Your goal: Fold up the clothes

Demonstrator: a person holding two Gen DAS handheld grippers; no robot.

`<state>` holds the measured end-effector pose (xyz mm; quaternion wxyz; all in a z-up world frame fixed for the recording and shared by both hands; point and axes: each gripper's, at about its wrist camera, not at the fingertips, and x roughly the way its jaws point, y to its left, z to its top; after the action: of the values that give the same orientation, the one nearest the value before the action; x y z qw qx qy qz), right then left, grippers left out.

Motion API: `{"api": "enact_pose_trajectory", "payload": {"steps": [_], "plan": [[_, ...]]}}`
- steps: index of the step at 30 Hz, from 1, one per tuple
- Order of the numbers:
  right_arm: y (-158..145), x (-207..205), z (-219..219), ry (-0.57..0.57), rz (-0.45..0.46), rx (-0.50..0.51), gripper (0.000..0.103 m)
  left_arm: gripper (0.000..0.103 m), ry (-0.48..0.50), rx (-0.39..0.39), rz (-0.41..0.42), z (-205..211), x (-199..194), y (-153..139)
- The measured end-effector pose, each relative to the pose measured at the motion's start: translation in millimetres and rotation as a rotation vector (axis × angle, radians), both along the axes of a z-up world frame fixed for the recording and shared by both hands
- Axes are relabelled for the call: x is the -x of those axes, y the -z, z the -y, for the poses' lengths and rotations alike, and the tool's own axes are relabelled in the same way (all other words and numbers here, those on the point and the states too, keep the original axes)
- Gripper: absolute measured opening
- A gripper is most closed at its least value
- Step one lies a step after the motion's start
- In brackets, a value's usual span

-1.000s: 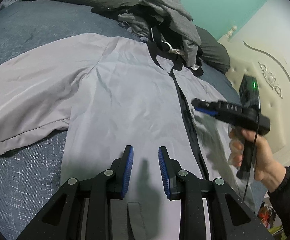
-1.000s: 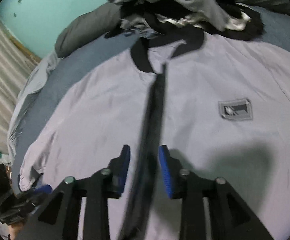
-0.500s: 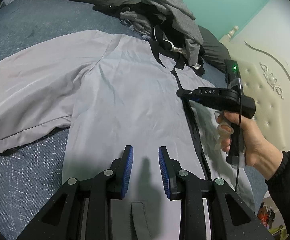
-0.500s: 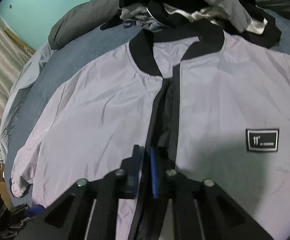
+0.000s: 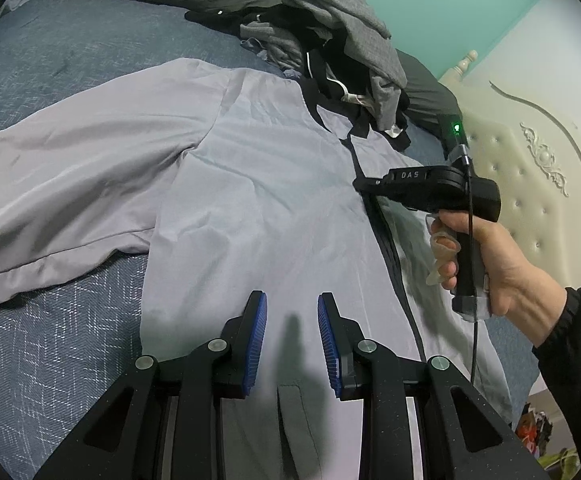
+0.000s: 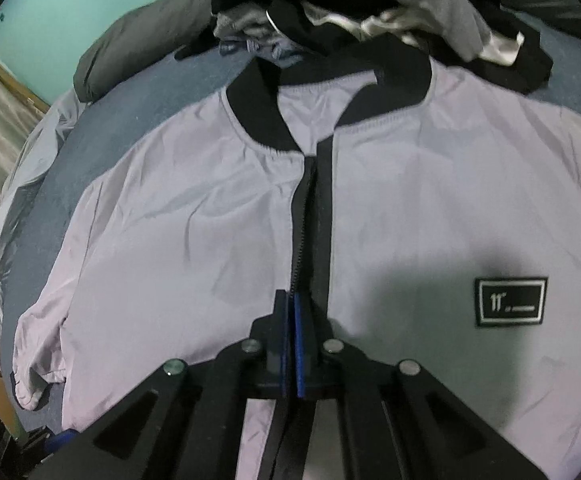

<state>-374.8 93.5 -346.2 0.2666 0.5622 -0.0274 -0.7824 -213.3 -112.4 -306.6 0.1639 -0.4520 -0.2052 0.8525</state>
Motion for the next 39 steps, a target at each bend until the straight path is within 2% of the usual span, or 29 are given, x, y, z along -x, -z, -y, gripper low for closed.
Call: {"api": "enact_pose_trajectory", "payload": {"steps": [3, 5, 7, 9, 10, 13, 16, 18, 21, 26, 32, 36, 39], "plan": [[-5, 3, 0, -0.015, 0.006, 0.005, 0.005, 0.029, -0.004, -0.002, 0.001, 1, 0, 0], [-13, 5, 0, -0.014, -0.022, 0.017, 0.006, 0.029, -0.008, -0.003, -0.001, 2, 0, 0], [-21, 8, -3, 0.012, -0.052, 0.045, 0.013, 0.029, -0.008, -0.002, -0.002, 2, -1, 0], [-20, 16, -3, 0.031, -0.04, 0.071, 0.029, 0.029, -0.008, 0.001, -0.002, 2, -1, 0], [-19, 19, -2, 0.04, -0.033, 0.084, 0.03, 0.029, -0.01, 0.001, -0.001, 1, 0, 1], [-17, 31, -1, 0.066, -0.011, 0.123, 0.029, 0.029, -0.011, 0.001, 0.001, 2, -1, 1], [-12, 37, 5, 0.068, -0.026, 0.099, 0.028, 0.029, -0.013, 0.0, 0.003, 2, 0, 3], [-12, 39, 8, 0.065, -0.043, 0.086, 0.009, 0.029, -0.012, 0.001, 0.005, 2, 0, 4], [-14, 37, 8, 0.052, -0.069, 0.061, 0.002, 0.029, -0.01, 0.0, 0.008, 2, 1, 5], [-17, 40, 17, 0.045, -0.146, 0.02, 0.002, 0.029, -0.012, -0.001, 0.011, 2, 2, 7], [-5, 45, 25, 0.048, -0.143, -0.052, 0.003, 0.029, -0.012, 0.001, 0.014, 0, 4, 9], [-20, 38, 16, 0.065, -0.214, -0.06, 0.004, 0.029, -0.008, 0.003, 0.015, -1, 3, 9], [-33, 24, 0, 0.052, -0.198, -0.02, 0.005, 0.029, -0.006, 0.006, 0.011, -2, 3, 8]]}}
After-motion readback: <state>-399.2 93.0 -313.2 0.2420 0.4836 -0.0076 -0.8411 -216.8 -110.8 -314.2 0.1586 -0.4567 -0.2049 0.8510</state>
